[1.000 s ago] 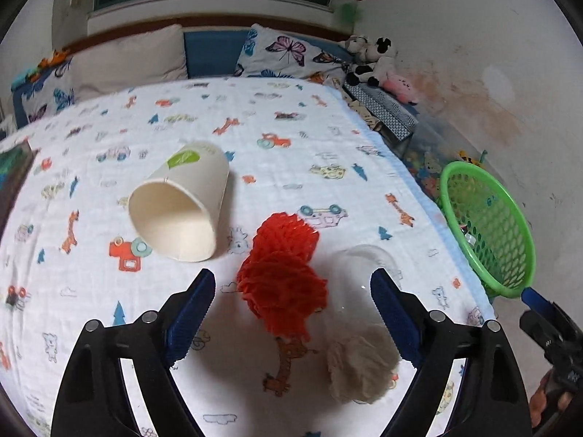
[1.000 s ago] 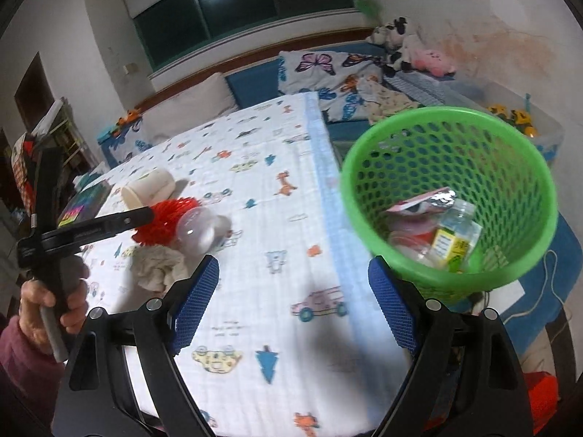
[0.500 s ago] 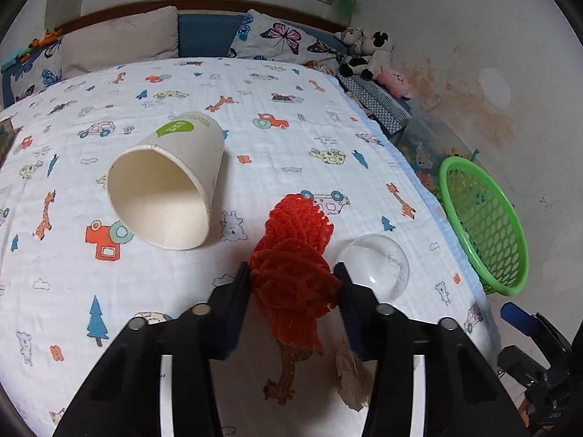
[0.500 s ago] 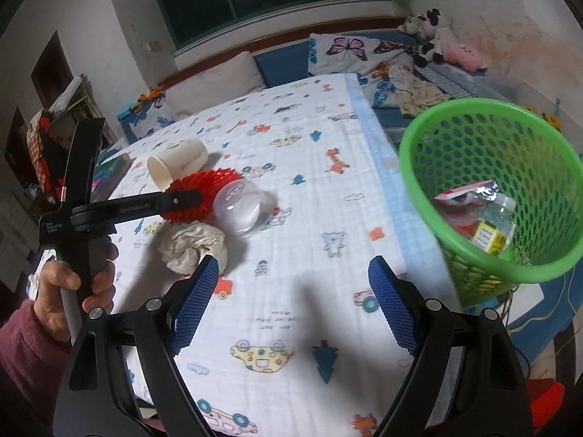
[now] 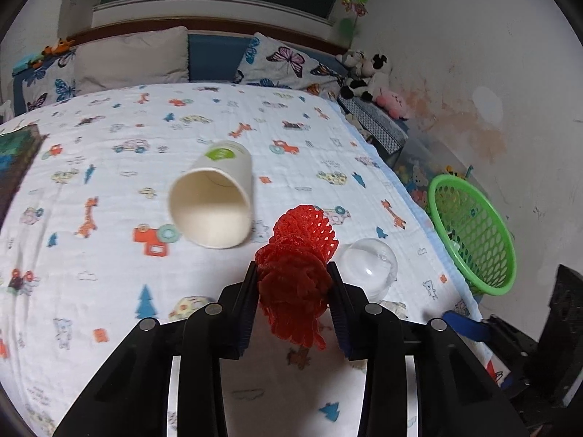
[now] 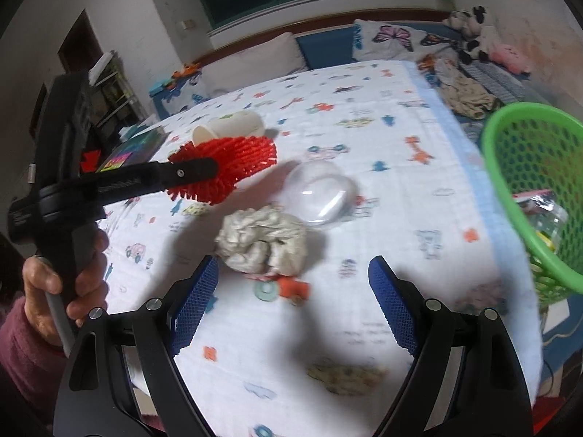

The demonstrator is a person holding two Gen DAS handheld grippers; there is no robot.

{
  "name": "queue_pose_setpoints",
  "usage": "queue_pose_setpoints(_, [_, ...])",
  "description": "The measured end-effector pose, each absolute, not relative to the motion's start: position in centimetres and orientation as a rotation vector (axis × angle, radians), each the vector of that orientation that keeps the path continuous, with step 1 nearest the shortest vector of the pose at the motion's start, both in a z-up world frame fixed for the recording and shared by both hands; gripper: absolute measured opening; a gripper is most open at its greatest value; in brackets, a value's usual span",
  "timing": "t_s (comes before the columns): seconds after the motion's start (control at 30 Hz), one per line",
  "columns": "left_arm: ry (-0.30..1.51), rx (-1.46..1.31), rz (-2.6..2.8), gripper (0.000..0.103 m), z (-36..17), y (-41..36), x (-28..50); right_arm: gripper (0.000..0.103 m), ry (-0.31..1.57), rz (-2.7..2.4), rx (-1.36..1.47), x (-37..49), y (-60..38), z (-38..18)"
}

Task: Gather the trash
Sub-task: 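Grasp the crumpled white tissue with the right tool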

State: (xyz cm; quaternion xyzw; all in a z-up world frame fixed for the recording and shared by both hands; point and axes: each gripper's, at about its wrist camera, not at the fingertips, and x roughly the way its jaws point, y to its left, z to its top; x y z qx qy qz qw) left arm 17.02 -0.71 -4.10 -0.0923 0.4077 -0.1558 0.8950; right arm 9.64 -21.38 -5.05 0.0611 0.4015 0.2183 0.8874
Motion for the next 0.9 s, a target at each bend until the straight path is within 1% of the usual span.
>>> queue_pose_setpoints(0.27, [0.813, -0.213, -0.301, 0.035, -3.1, 1.8, 15.6, 0.084, 0.855, 0.457, 0.127, 11.6, -19.2, -6.3])
queue_pose_setpoints(0.43, [0.802, -0.218, -0.295, 0.035, -2.8, 2.8, 14.8, 0.077, 0.882, 0.461, 0.134, 12.5, -18.4, -7.2])
queue_pose_setpoints(0.5, [0.801, -0.224, -0.293, 0.035, -2.7, 3.1, 14.7, 0.07, 0.893, 0.459, 0.132, 12.7, -18.1, -7.5])
queue_pose_setpoints(0.57, [0.802, -0.228, -0.292, 0.035, -2.7, 3.2, 14.6, 0.068, 0.892, 0.458, 0.135, 12.7, -18.0, -7.6])
queue_pose_setpoints(0.6, [0.802, -0.23, -0.292, 0.035, -2.7, 3.2, 14.6, 0.064, 0.89, 0.462, 0.135, 12.7, -18.0, -7.6])
queue_pose_setpoints(0.7, [0.804, -0.227, -0.294, 0.035, -2.7, 3.2, 14.5, 0.06, 0.886, 0.464, 0.131, 12.4, -18.1, -7.4])
queue_pose_setpoints(0.9, [0.803, -0.221, -0.314, 0.035, -2.4, 2.2, 14.3, 0.059, 0.862, 0.467, 0.143, 11.3, -19.4, -6.3])
